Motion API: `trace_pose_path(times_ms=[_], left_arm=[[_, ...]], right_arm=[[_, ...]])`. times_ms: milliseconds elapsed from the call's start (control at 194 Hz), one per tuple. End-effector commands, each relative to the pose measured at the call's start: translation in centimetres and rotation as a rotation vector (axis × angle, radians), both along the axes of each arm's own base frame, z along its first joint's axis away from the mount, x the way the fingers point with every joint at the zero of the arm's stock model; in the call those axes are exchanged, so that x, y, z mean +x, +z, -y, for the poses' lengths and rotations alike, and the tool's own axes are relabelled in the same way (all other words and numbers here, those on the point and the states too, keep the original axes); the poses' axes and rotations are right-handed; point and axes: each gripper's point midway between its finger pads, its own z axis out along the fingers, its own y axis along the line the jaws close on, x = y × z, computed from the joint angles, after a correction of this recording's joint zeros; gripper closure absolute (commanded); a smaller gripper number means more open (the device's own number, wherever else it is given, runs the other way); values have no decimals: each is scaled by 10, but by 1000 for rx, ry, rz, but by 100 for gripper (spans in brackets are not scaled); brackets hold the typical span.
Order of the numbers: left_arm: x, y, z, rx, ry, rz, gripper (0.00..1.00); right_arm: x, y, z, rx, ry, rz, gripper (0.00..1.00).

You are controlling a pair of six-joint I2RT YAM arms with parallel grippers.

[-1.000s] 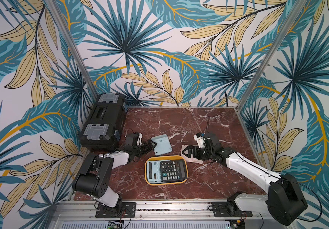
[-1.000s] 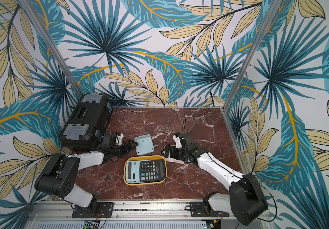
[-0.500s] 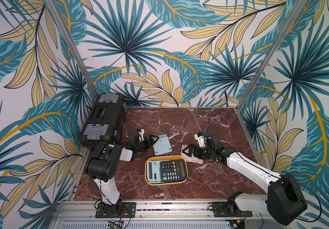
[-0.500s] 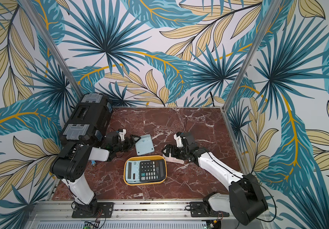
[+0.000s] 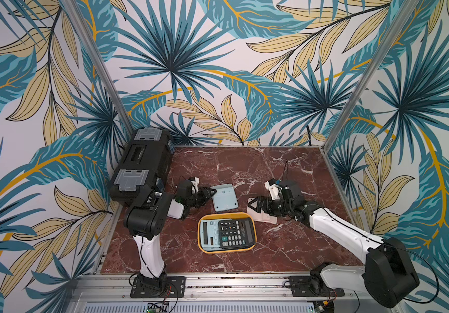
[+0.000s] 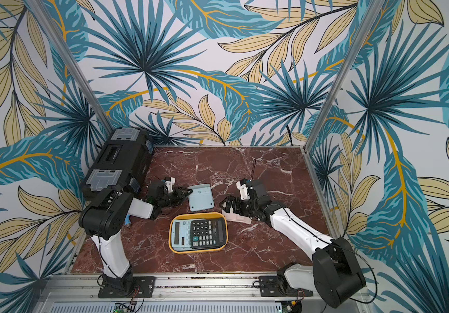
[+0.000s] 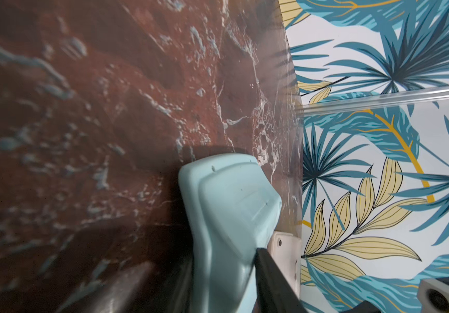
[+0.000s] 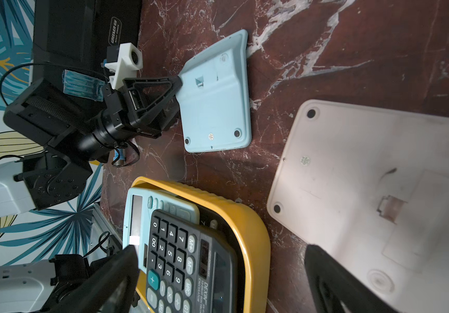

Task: Put the calculator in the storage box
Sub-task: Pick up the calculator at the center of the board.

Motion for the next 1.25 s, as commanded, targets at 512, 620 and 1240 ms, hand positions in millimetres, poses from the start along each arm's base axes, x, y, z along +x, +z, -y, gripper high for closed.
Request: trace_pose_path(times_ms=[512, 620, 1240], left_arm=[[-5, 96, 13, -48, -12, 142, 80], [-8, 114, 11, -51, -5, 159, 80], [-69, 213, 0, -88, 12, 18, 84]], right_arm=[[-5, -1, 7, -24, -6, 25, 0], [-4, 3, 6, -45, 8, 57, 0], [-9, 78, -18, -561, 186, 668, 0]])
